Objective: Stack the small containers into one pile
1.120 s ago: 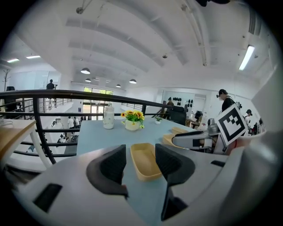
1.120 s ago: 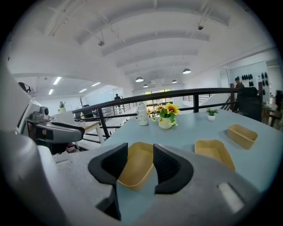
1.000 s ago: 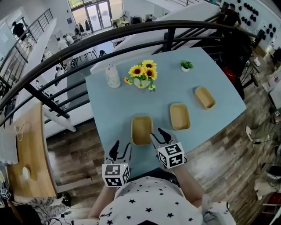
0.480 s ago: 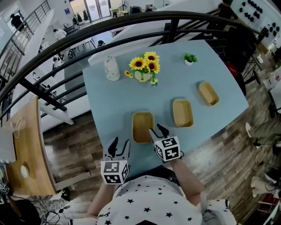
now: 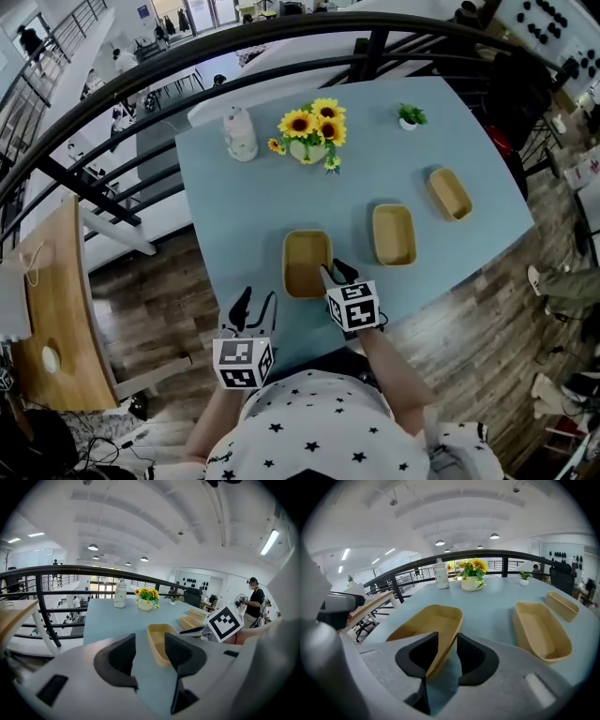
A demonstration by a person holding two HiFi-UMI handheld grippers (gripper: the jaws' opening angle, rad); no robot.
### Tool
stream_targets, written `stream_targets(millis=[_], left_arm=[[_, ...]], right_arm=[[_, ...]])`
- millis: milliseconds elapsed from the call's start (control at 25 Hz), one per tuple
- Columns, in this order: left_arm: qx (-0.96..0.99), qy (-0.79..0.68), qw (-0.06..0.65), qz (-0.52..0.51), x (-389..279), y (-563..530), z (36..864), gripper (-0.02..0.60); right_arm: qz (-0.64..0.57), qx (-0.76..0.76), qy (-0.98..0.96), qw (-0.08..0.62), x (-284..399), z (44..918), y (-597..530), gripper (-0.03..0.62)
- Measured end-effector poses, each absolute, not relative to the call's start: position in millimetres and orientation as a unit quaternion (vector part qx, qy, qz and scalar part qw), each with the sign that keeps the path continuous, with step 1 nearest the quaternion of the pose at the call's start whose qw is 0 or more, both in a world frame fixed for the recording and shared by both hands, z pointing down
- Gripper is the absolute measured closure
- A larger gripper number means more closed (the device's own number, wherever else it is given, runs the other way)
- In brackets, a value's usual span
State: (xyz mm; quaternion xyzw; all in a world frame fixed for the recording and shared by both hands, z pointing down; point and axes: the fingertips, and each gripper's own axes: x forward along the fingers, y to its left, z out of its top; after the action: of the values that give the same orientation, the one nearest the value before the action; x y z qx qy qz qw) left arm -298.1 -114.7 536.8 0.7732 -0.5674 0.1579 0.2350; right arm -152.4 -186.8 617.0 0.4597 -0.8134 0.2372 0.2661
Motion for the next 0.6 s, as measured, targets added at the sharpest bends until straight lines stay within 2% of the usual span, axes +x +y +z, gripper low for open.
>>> stream_targets(millis=[280,600], left_arm=[[0.769,-0.574,0.235,0.157,-303,-109,537,0.394],[0.765,-0.581,0.232,0.152,-302,-100,533,0.394]], right_arm=[[0.231,0.468,-0.808,0.275,-151,619,-190,0.566],[0.221,0.46,-0.815,0.276,-153,611,-183,0.569]])
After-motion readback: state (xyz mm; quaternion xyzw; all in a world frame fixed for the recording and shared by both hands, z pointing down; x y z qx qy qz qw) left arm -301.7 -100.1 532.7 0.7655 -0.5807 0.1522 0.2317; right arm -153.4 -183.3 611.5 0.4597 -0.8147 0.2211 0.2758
